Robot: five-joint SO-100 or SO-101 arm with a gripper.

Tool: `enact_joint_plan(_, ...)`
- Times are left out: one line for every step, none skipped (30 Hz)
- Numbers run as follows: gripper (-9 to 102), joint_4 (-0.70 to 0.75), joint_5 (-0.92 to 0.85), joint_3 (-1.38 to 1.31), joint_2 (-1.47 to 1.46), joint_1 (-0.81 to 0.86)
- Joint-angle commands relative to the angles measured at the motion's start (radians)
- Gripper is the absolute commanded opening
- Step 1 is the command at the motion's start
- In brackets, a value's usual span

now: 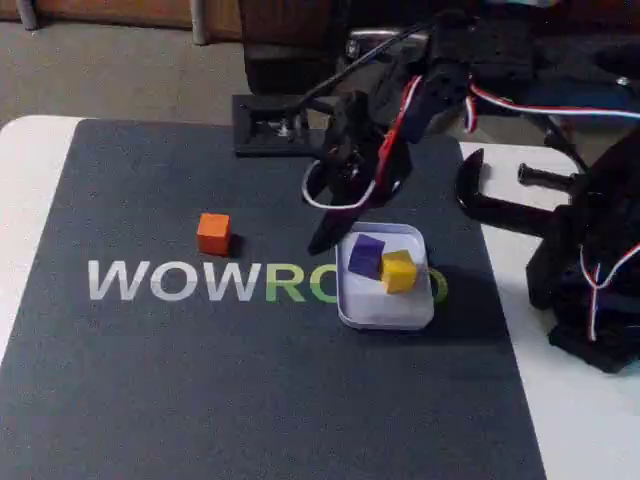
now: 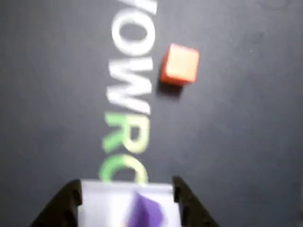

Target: Move blocks one by one until all three blocks are in the tray.

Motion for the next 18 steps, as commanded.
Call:
enact_joint_plan(22,-0.009,0.103,-0.092,-0.025,-0.008)
enact_joint_plan(22,-0.009,0.129,-0.106,-0.038,-0.008)
enact_joint_plan(22,-0.009,0.152,-0.121,-0.052,-0.008)
enact_joint_plan(22,-0.009,0.169,-0.133,-0.067,-0.005)
enact_joint_plan(22,-0.009,0.187,-0.147,-0.083,-0.002)
enact_joint_plan(22,-0.009,0.202,-0.163,-0.101,0.002)
enact_joint_plan(22,-0.009,0.215,-0.178,-0.121,0.005)
enact_joint_plan(22,-0.009,0.222,-0.193,-0.143,0.008)
enact_joint_plan(22,-0.009,0.225,-0.207,-0.164,0.008)
enact_joint_plan(22,-0.018,0.233,-0.221,-0.186,0.009)
enact_joint_plan(22,-0.031,0.241,-0.23,-0.207,0.009)
enact_joint_plan(22,-0.044,0.247,-0.242,-0.23,0.008)
enact_joint_plan(22,-0.052,0.255,-0.259,-0.255,0.008)
enact_joint_plan(22,-0.055,0.262,-0.284,-0.282,0.008)
enact_joint_plan(22,-0.055,0.267,-0.308,-0.308,0.008)
enact_joint_plan(22,-0.055,0.275,-0.333,-0.333,0.009)
enact_joint_plan(22,-0.055,0.279,-0.354,-0.353,0.011)
enact_joint_plan(22,-0.055,0.284,-0.373,-0.37,0.012)
